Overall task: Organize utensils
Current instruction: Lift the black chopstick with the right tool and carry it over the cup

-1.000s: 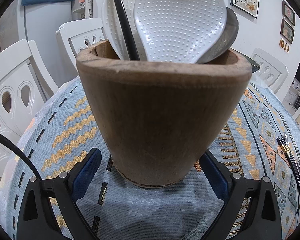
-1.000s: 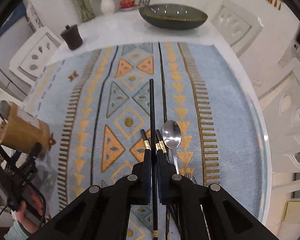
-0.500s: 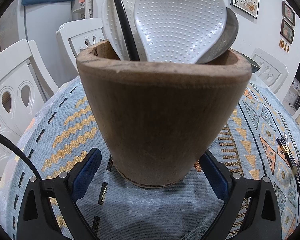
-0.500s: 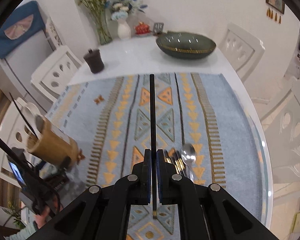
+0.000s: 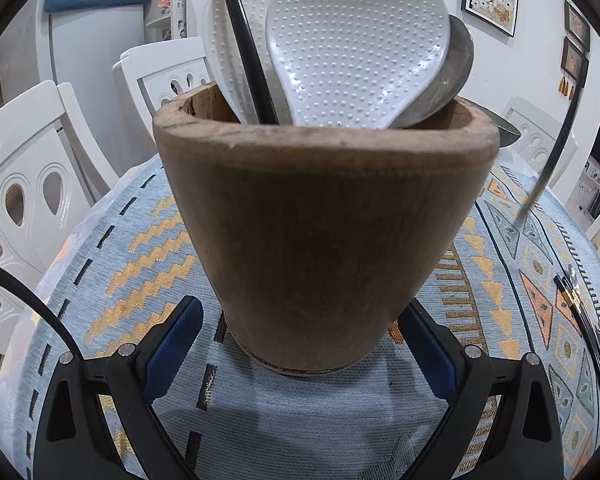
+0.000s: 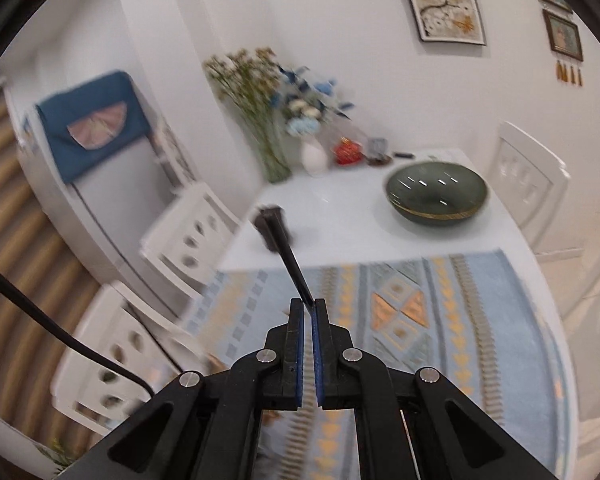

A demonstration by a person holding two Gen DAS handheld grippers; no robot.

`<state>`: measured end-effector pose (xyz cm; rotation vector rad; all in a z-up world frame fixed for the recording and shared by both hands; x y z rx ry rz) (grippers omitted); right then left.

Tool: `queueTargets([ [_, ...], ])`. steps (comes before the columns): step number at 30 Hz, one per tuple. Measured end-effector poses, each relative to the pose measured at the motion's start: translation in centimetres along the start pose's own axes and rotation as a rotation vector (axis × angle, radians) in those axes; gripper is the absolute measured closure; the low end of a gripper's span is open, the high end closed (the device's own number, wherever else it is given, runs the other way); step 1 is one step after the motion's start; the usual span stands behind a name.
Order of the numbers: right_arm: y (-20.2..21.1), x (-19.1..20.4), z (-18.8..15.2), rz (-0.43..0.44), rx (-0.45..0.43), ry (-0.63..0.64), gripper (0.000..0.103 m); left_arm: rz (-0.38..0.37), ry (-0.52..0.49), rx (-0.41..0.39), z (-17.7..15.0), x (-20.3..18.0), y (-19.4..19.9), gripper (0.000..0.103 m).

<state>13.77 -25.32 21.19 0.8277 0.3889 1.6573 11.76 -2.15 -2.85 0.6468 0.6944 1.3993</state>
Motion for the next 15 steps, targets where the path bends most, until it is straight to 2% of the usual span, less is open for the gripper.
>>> queueTargets([
  [5, 0.5, 3.9, 2.0, 0.112, -0.017, 0.004, 0.100, -0.001, 0.000, -0.001, 0.0, 0.0, 0.0, 0.004],
  [8, 0.5, 6.0, 2.2, 0.146, -0.016, 0.026, 0.100, -0.001, 0.001, -0.002, -0.1, 0.0, 0.1, 0.004],
  [12, -0.6, 7.2, 1.9, 0.115, -0.002, 0.082, 0.100, -0.003, 0.002, 0.000, 0.0, 0.0, 0.2, 0.004],
  [14, -2.1, 6.4, 1.4, 0.085, 0.042, 0.082, 0.099, -0.005, 0.003, 0.001, 0.0, 0.1, 0.2, 0.004],
  [15, -3.5, 5.8, 0.9, 0.077, 0.091, 0.078, 0.096, -0.005, 0.003, 0.001, 0.0, 0.1, 0.2, 0.004],
])
Point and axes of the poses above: each gripper's, at about its wrist camera, not at the fingertips, and y roughly against the way its jaws point, x to its left, z to its top, the point moved 7 cm from there along -y, roughly the way its jaws point, and after that the axes turned 5 degrees about x, right-handed, at the moved point
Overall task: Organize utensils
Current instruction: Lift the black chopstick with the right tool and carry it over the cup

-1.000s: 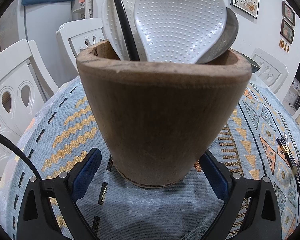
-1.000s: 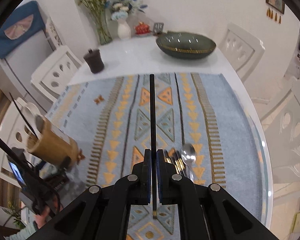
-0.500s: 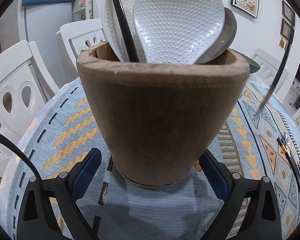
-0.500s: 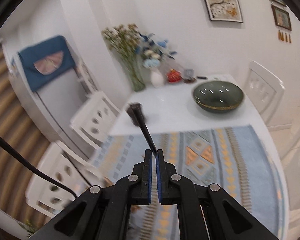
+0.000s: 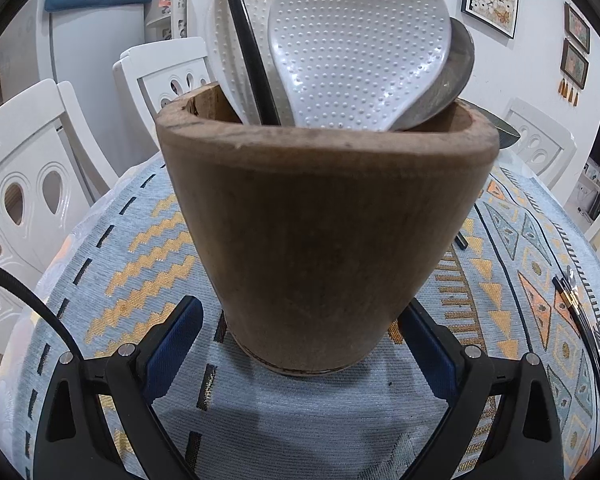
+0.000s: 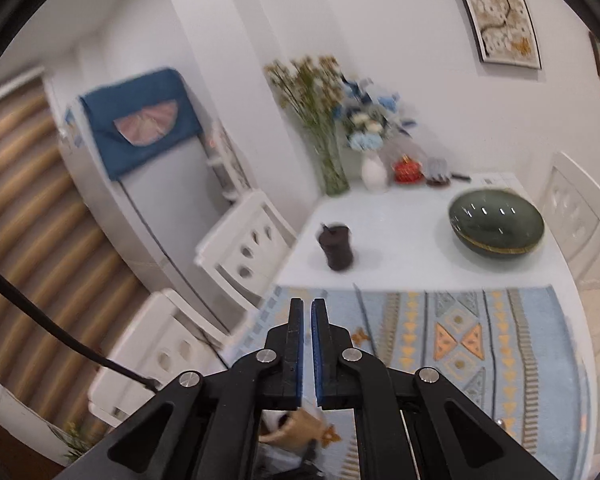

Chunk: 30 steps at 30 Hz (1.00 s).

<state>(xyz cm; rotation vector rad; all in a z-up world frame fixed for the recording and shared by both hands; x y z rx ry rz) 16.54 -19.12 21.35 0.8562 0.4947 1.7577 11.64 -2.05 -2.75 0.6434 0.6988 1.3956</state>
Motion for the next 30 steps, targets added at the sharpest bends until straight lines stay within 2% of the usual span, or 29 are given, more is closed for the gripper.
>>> queueTargets([
  [1, -1.3, -0.8, -0.5, 0.010, 0.047, -0.008, 0.092, 0.000, 0.000, 0.000, 0.0, 0.0, 0.0, 0.004],
  [2, -3.1, -1.7, -1.1, 0.043, 0.109, -0.023, 0.082, -0.001, 0.001, 0.000, 0.0, 0.1, 0.0, 0.004],
  [3, -4.1, -2.5, -1.5, 0.069, 0.133, -0.035, 0.079, -0.001, 0.000, 0.000, 0.0, 0.1, 0.0, 0.004],
  [8, -11.6, -7.0, -3.2, 0.203, 0.348, -0.068, 0.075, -0.003, 0.002, 0.003, 0.0, 0.0, 0.0, 0.004],
  [12, -18.4, -9.9, -3.8, 0.111, 0.489, -0.003, 0.071, -0.001, 0.000, 0.004, 0.0, 0.0, -0.1, 0.004],
  [16, -25.8, -11.2, -4.6, 0.072, 0.598, 0.007, 0.071, 0.000, -0.001, 0.006, 0.1, 0.1, -0.3, 0.004],
  [18, -28.6, -10.6, -4.9, 0.069, 0.626, 0.033, 0.071, 0.001, -0.001, 0.008, 0.1, 0.1, -0.3, 0.004],
  [23, -33.3, -9.1, -5.9, -0.059, 0.674, 0.161, 0.071, 0.004, -0.003, 0.010, 0.0, 0.0, -0.3, 0.004],
  [25, -33.5, -8.8, -5.6, -0.099, 0.643, 0.210, 0.080, 0.004, -0.004, 0.011, 0.0, 0.0, -0.3, 0.004],
  [26, -33.6, -8.9, -5.5, -0.130, 0.636, 0.231, 0.093, 0.004, -0.004, 0.012, 0.1, 0.0, -0.4, 0.004],
  [27, -33.7, -8.9, -5.6, -0.124, 0.642, 0.237, 0.098, 0.004, -0.004, 0.012, 0.1, 0.0, -0.4, 0.004],
  [30, -32.9, -9.4, -5.5, -0.105, 0.624, 0.238, 0.098, 0.003, -0.004, 0.013, 0.1, -0.1, -0.4, 0.004],
])
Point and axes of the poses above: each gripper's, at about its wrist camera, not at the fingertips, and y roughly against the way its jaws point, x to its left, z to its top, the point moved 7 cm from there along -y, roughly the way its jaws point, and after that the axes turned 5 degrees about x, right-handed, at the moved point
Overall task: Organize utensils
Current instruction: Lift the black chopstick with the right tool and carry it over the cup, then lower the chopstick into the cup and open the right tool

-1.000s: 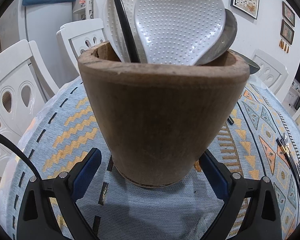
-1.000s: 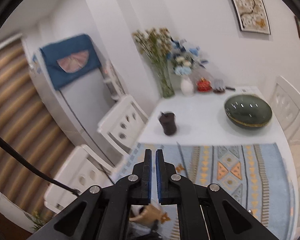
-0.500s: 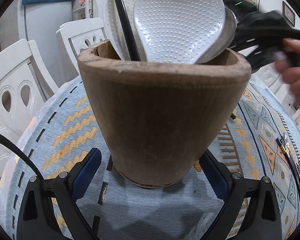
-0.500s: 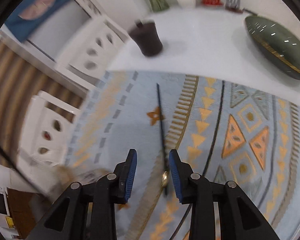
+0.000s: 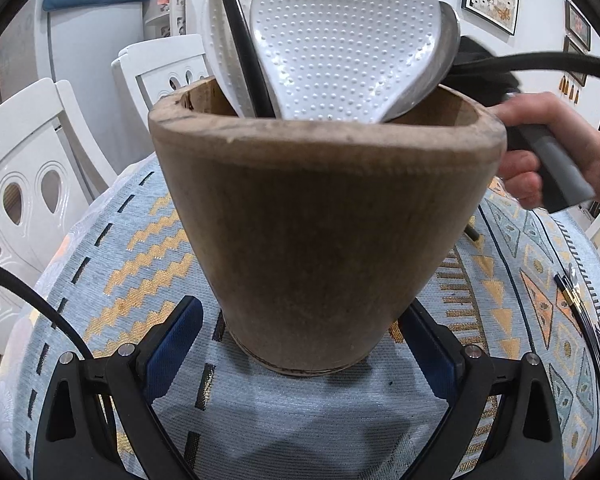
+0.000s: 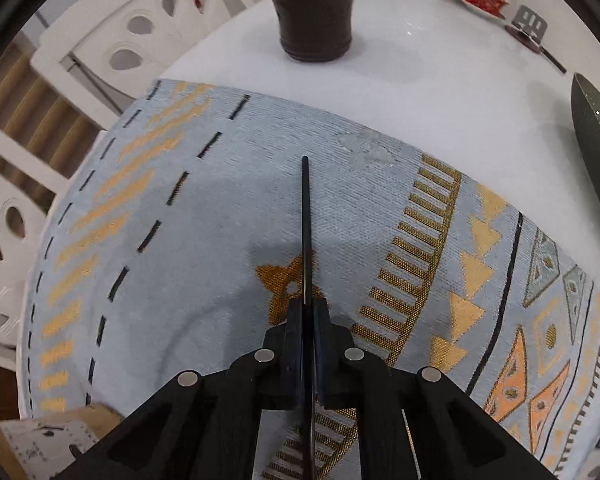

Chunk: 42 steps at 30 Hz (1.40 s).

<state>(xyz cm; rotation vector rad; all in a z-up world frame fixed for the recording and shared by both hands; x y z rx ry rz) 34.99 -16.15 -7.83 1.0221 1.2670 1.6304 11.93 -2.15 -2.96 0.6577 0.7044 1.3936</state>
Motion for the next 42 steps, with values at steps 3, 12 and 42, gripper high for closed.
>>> queueTargets([
  [3, 3.3, -1.6, -1.4, 0.089, -0.077, -0.062, 0.098, -0.002, 0.001, 0.001, 0.0, 0.0, 0.0, 0.004],
  [12, 18.3, -2.4, -10.0, 0.142, -0.411, -0.149, 0.098, 0.000, -0.001, 0.002, 0.0, 0.1, 0.0, 0.004],
  [42, 24.6, 15.6, -6.2, 0.204, -0.781, 0.047, 0.098, 0.001, -0.004, 0.008, 0.1, 0.3, -0.2, 0.004],
])
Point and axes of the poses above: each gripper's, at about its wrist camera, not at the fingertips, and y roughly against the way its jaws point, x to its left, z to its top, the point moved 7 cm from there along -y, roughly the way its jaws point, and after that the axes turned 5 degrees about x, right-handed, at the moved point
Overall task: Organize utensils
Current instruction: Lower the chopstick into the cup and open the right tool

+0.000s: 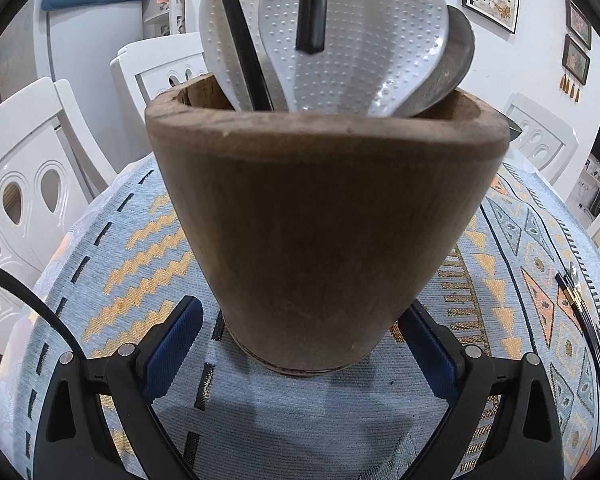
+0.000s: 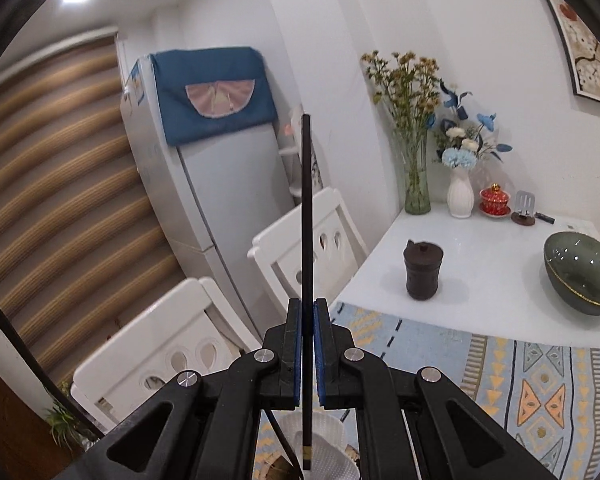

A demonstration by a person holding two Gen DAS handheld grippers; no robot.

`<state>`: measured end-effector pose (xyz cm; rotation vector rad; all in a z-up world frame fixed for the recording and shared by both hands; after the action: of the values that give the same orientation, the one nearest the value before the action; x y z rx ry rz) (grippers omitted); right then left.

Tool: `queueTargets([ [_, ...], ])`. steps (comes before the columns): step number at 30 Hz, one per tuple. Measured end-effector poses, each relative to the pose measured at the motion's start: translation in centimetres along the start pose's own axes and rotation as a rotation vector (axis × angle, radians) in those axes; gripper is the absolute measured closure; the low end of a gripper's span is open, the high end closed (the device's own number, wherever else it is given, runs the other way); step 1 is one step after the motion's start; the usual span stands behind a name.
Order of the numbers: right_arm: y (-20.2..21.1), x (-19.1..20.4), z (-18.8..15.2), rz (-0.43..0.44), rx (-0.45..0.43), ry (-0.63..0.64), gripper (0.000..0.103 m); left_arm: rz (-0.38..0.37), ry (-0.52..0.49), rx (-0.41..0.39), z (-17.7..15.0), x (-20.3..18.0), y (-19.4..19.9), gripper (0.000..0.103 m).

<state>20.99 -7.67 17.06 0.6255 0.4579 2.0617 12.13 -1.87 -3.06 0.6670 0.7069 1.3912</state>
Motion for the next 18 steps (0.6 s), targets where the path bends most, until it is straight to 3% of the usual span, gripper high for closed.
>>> queueTargets([
  [7, 1.0, 0.2, -1.0, 0.005, 0.020, 0.004, 0.098, 0.000, 0.000, 0.000, 0.0, 0.0, 0.0, 0.004],
  [12, 1.0, 0.3, -2.0, 0.027, 0.091, -0.003, 0.097, -0.001, 0.000, 0.000, 0.0, 0.0, 0.0, 0.004],
  [13, 0.6, 0.3, -2.3, 0.033, 0.132, -0.008, 0.093, 0.000, 0.000, 0.000, 0.0, 0.0, 0.0, 0.004],
  [15, 0.0, 0.0, -3.0, 0.058, 0.236, -0.032, 0.054, 0.000, 0.000, 0.000, 0.0, 0.0, 0.0, 0.004],
  [18, 2.1, -1.0, -2.2, 0.083, 0.200, -0.065, 0.053, 0.000, -0.001, 0.000, 0.0, 0.1, 0.0, 0.004],
])
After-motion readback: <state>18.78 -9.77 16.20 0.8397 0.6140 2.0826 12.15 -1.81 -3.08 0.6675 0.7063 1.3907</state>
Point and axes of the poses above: each gripper's, at about its wrist camera, not at the fingertips, and y roughly against the way its jaws point, x to its left, z to its top, the point moved 7 cm from there along -y, roughly the way its jaws point, and after that the axes turned 5 degrees about x, right-handed, at the moved point
